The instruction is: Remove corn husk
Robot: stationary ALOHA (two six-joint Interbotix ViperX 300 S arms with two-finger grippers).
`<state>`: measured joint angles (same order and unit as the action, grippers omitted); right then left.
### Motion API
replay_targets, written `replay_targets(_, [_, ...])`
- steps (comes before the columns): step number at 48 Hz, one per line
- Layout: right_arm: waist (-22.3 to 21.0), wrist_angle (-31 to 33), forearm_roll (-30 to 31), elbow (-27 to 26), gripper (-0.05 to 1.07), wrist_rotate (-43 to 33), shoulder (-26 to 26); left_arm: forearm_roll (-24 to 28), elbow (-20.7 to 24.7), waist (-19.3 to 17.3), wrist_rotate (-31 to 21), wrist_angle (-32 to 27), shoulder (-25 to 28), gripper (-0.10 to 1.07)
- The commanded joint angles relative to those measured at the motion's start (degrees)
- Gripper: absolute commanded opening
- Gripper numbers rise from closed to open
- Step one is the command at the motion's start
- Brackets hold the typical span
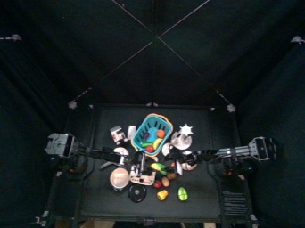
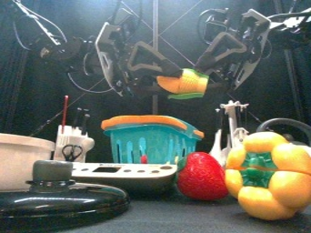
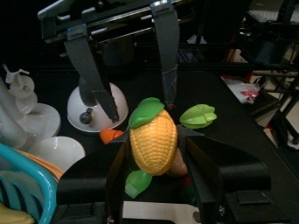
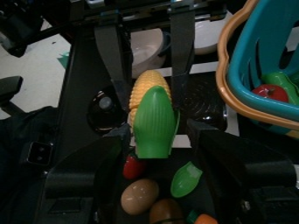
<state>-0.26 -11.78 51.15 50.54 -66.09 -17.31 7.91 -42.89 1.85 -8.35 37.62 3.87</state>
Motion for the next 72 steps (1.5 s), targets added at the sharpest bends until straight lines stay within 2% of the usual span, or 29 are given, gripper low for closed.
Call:
replay_targets(1, [0.1, -0.4, 0.1, -1.4, 0.87, 0.0, -0.4, -0.1, 1.5, -0.2, 0.1, 0.4, -0.4, 0.66])
replay_targets(11, [0.1, -0.4, 0.2, -1.7, 0.85, 0.0, -0.4, -0.1, 1.5, -0.2, 0.1, 0.3, -0.4, 0.66])
replay_targets(30, [-0.1, -0.4, 0.2, -1.8, 0.52, 0.0, -0.7, -0.1, 1.4, -0.3, 0.0, 0.3, -0.1, 0.66])
replay_targets(50, [-0.2, -0.2, 0.0, -1.4, 0.32, 0.0, -1.8, -0.1, 1.2, -0.3, 0.1, 0.4, -0.4, 0.66])
replay_targets(63, [-0.5, 0.0, -0.2, -0.6, 0.29, -0.1, -2.5, -0.1, 0.8, -0.3, 0.0, 0.3, -0.6, 0.66])
replay_targets(72, [-1.3, 0.4, -0.4, 1.1, 0.29, -0.2, -4.7, -0.2, -0.1, -0.3, 0.0, 0.3, -0.9, 0.66])
